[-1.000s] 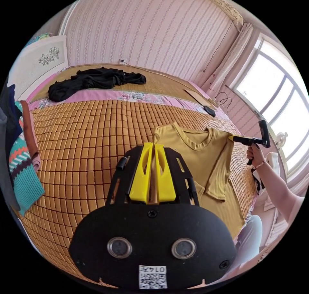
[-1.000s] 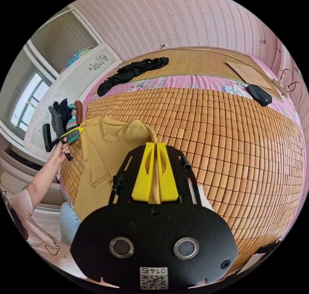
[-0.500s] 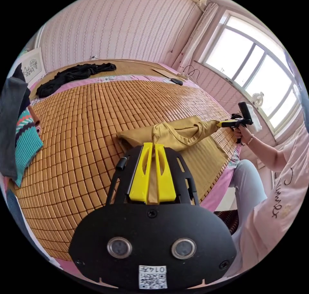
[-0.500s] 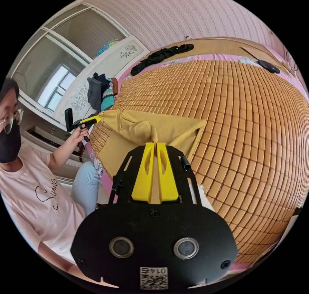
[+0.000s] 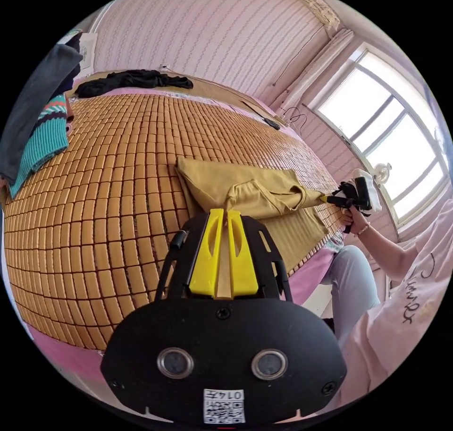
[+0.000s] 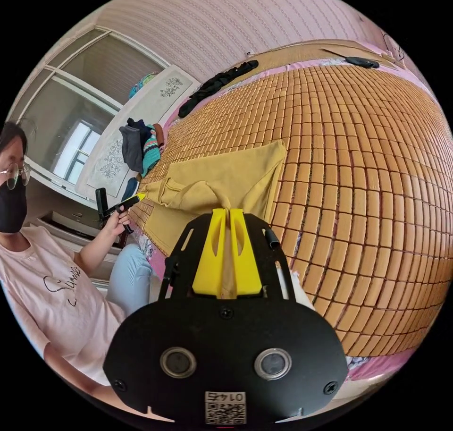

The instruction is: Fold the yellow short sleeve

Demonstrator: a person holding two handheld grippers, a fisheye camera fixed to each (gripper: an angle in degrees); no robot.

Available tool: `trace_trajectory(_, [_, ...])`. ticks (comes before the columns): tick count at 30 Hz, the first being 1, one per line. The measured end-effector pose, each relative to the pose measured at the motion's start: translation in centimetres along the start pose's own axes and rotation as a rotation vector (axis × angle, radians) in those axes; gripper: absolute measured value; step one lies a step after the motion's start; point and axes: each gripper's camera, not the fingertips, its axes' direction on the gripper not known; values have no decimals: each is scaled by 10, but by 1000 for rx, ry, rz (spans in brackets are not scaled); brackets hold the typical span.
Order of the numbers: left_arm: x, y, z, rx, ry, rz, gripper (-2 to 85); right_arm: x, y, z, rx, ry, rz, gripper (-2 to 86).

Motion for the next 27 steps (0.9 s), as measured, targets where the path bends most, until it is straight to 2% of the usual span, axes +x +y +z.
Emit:
trace_trajectory(3, [-6,13,23,-156,-21,-60,44,8,11,18,-125,77,46,7])
trace_trajectory(7, [2,12,5,-135,-16,-43,60,-6,11,3,-92,129,4,18])
trace_trajectory(10, [25,-7,-11,-140,-88,61,54,-30,-7,-5,-25,174,-68,43])
trace_trajectory(15, [60,-51,17,-98,-71,187,74,-50,-44,37,-77,-30,-163,80])
trace_trajectory(19, [67,-70,66,-245,-12,176,81,-59,-52,92,-210,63,-197,82])
trace_trajectory(20, [69,-69,79,-289,-56,183,71,-60,-51,93,-198,82,-196,68])
trace_trajectory(21, [71,-66,76,-215,-82,200,56,-61,-46,92,-174,105,-207,41])
trace_trajectory(24, [73,-60,73,-210,-38,195,5,-61,-30,81,-141,28,-234,24])
trace_trajectory(27, [83,-46,57,-181,-15,230,-4,-65,-8,69,-125,-80,-275,21])
